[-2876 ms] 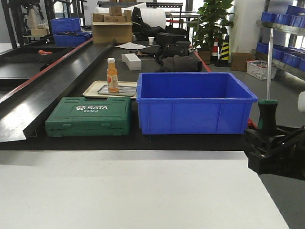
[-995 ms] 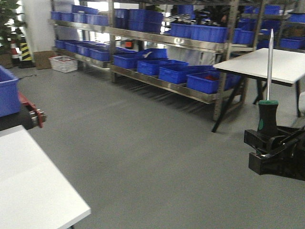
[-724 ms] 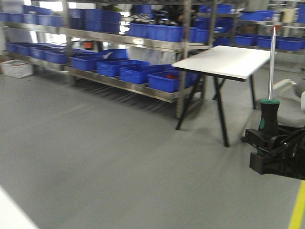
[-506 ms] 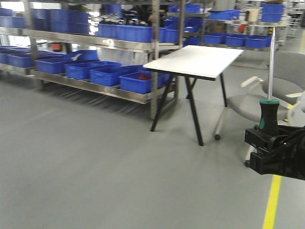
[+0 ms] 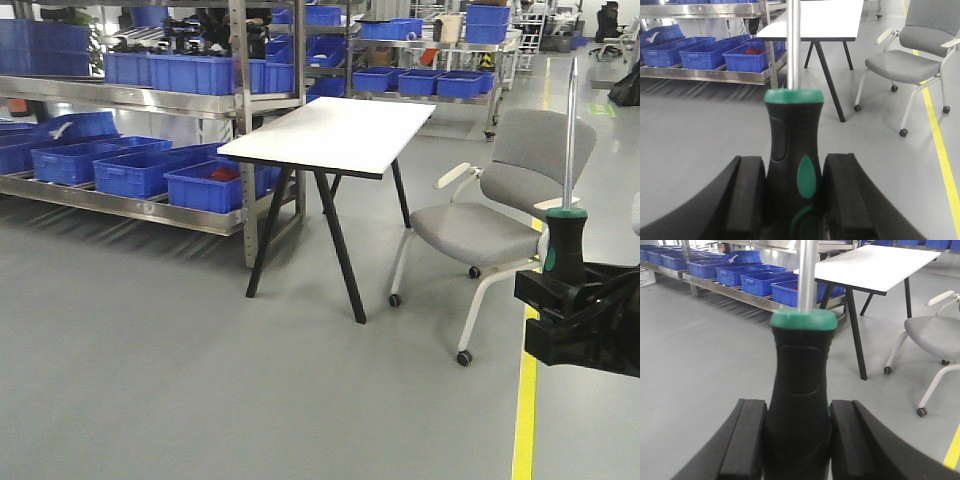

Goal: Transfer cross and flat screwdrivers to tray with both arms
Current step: 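Drive the base to the shelf holding the grey metal tray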

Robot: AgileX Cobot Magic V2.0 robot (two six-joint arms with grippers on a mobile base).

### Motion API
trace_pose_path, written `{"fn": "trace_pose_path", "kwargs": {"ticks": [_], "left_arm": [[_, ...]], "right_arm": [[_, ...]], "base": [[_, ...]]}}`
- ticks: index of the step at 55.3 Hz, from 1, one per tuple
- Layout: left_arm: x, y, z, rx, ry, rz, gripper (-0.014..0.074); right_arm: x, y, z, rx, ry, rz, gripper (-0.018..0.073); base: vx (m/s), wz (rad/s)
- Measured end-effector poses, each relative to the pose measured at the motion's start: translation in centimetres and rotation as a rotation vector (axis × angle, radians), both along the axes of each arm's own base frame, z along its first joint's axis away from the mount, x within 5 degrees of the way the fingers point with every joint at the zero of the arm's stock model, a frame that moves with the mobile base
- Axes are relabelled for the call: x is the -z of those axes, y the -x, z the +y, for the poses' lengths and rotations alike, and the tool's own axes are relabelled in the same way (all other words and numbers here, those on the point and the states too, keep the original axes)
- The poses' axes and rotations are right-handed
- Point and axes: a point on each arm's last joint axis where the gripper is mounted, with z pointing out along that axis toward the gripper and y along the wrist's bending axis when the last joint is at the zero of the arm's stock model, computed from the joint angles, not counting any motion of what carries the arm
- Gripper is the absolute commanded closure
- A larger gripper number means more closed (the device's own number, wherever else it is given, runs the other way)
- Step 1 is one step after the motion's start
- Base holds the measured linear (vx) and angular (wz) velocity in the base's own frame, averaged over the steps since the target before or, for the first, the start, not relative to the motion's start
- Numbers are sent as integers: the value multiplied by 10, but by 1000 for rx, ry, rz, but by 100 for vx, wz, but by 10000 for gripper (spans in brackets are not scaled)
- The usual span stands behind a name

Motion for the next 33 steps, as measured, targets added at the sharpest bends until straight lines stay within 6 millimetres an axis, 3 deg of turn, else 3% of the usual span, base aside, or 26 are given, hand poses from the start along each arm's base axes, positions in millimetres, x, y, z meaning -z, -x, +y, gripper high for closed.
{"fn": "trace_pose_path", "kwargs": {"ticks": [18,33], "left_arm": [[0,0,0,0,0,0,594],[0,0,0,0,0,0,594]], "right_arm": [[0,0,0,1,0,0,567],[0,0,0,1,0,0,567]], "base": [[50,0],[54,38]]}}
